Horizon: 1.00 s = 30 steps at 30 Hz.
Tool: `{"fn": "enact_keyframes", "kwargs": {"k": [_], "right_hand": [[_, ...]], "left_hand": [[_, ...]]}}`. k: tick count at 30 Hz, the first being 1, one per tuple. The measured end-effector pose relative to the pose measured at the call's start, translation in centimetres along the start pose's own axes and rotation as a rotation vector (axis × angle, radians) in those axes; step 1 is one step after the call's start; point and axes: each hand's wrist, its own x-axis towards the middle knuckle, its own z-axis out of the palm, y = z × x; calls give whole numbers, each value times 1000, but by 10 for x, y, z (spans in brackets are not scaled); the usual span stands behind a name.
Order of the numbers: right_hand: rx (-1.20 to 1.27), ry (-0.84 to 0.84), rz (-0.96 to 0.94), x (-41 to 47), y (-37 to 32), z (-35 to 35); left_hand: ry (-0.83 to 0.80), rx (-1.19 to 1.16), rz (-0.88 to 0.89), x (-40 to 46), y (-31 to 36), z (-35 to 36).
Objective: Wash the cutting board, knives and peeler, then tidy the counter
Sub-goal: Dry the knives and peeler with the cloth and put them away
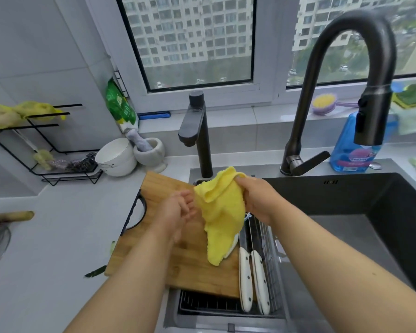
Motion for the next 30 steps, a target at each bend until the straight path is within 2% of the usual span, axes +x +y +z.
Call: {"fn": "enact_keyframes", "kwargs": {"k": [2,5,8,10,11,14,18,21,24,25,28,30], "right_hand": [[169,-62,114,3,-12,0],[296,-159,243,2,-30,3],[397,-173,295,-2,-41,-2],[472,-148,317,-5,-37,-13],[444,-157,326,-6,-32,-18],[155,-179,340,-14,-8,-21],[-78,-12,214,-7,3,-26],[-300,77,102,-1,-1,-36],[-377,171,25,-1,-3,-39],[-400,178,1,-2,-5,-40],[-600,74,-90,-9,-11,-44],[-826,44,-162,-11,-11,-47]], "left_hand": [[-162,40,-30,-6,-10,3],[-327,-135,-142,-14,-24,18],[-361,-334,-142,-18,-31,29],[-291,-363,-111,-17,-30,34],[-232,-340,-93,-17,-28,36],[-121,-227,-56,-12,-26,39],[-38,-35,-55,-8,-21,37],[107,290,37,1,-17,32],[224,412,142,5,-9,31],[204,429,171,6,-6,32],[12,406,220,4,2,34],[-17,557,316,1,5,34]]}}
